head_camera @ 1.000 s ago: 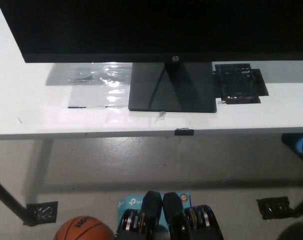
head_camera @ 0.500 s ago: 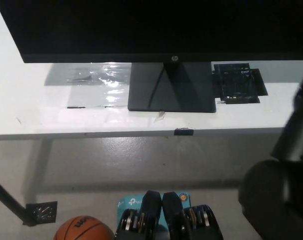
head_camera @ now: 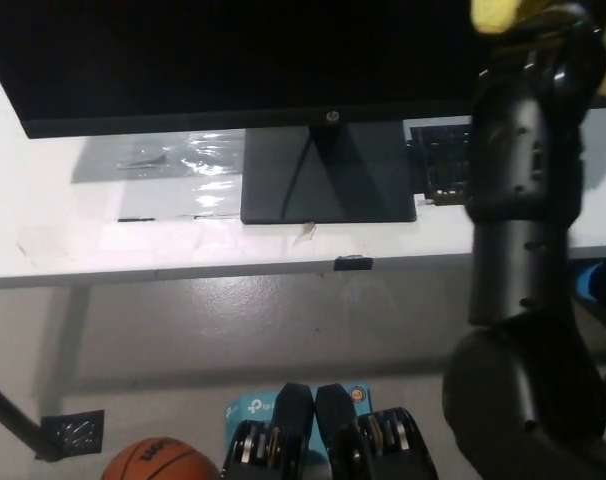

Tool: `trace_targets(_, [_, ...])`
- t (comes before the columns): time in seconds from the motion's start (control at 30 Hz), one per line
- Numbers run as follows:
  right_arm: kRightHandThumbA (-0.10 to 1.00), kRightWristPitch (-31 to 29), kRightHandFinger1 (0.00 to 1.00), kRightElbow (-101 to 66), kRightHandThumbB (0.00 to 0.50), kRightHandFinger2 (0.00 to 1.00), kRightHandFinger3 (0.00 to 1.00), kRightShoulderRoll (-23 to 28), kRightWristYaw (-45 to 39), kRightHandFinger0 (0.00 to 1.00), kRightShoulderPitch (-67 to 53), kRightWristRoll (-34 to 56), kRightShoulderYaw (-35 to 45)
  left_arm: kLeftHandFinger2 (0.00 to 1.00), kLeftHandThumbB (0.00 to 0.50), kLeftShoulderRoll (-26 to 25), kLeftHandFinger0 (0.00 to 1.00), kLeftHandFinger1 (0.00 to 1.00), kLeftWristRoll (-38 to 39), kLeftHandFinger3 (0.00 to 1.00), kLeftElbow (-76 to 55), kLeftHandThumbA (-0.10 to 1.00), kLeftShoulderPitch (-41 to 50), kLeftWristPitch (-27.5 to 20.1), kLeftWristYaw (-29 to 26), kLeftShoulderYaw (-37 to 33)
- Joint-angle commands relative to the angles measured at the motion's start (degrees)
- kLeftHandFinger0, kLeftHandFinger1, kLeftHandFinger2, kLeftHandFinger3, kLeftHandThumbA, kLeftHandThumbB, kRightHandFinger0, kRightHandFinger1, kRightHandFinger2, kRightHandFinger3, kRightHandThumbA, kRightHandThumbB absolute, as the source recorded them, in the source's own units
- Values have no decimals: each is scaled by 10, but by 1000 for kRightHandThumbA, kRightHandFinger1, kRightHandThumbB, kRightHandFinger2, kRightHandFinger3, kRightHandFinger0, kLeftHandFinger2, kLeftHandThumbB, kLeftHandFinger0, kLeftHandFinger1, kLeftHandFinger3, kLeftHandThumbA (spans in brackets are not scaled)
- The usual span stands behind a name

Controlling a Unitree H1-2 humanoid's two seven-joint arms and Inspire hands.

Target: The robot uses its right hand to pick up the cloth kept in the middle of the desk and use it to wipe the monitor in the middle of the desk by swiping its screen twice

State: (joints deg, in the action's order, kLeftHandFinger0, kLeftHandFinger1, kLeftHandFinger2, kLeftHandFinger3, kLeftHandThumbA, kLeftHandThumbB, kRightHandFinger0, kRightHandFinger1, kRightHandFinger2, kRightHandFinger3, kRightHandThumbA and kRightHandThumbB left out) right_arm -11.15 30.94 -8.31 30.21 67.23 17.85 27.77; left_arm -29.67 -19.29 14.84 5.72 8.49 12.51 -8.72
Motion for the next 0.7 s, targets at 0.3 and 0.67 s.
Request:
trace_targets(0.3, [-100, -156, 0, 125, 100, 190, 267, -8, -35, 0, 0, -43, -88, 980, 249, -17, 974, 1000, -15, 845, -17, 356, 19, 2, 5, -4])
trace_targets(0.67, [-100, -158, 0, 148, 18, 214, 219, -39, -5, 0, 36, -78, -129, 1000, 246, -15, 985, 1000, -14, 873, -21, 364, 18, 7, 13, -8])
